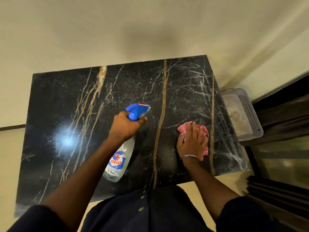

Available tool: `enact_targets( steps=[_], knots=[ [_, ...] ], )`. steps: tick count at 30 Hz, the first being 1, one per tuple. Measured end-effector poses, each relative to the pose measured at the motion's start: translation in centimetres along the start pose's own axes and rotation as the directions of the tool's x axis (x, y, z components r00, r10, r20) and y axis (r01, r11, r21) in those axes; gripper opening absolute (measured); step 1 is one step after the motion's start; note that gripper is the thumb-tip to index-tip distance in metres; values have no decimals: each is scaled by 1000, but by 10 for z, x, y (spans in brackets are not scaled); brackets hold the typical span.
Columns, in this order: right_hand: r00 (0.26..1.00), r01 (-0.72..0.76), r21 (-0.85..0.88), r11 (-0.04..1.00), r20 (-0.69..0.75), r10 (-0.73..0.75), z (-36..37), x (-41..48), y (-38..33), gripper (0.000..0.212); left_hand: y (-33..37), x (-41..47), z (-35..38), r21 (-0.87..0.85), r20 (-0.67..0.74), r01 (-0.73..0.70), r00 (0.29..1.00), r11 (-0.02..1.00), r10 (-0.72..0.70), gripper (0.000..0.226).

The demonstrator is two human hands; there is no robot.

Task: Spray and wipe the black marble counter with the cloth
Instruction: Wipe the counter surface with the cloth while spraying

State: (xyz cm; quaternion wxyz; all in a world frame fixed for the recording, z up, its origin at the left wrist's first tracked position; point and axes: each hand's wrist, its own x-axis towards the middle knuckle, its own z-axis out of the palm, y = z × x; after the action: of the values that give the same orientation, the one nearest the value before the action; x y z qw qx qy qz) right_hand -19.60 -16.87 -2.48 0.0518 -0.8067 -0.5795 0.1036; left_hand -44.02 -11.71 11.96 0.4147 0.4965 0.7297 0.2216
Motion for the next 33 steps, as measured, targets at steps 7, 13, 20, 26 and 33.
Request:
enact_targets(
  steps=[7, 13, 20, 26, 33],
  knots=[
    [914, 374, -12, 927, 175, -366, 14, -20, -58, 65, -1, 5, 2, 9, -21, 20, 1000, 1000, -20, 30],
    [863, 494, -49, 868, 147, -483, 5, 16, -11, 62, 5, 14, 0, 9, -19, 14, 1000, 1000, -14, 29],
    [999, 27, -48, 998, 30, -26, -1, 36, -5, 63, 10, 17, -1, 16, -45, -13, 999, 1000, 14, 25],
    [960, 238, -9, 971, 153, -234, 14, 10, -70, 67, 10, 18, 0, 1, -55, 16, 998, 1000, -16, 24],
    [815, 558, -15, 830, 197, -545, 14, 15, -64, 66, 10, 26, 0, 22, -59, 59, 997, 998, -58, 29]
  ],
)
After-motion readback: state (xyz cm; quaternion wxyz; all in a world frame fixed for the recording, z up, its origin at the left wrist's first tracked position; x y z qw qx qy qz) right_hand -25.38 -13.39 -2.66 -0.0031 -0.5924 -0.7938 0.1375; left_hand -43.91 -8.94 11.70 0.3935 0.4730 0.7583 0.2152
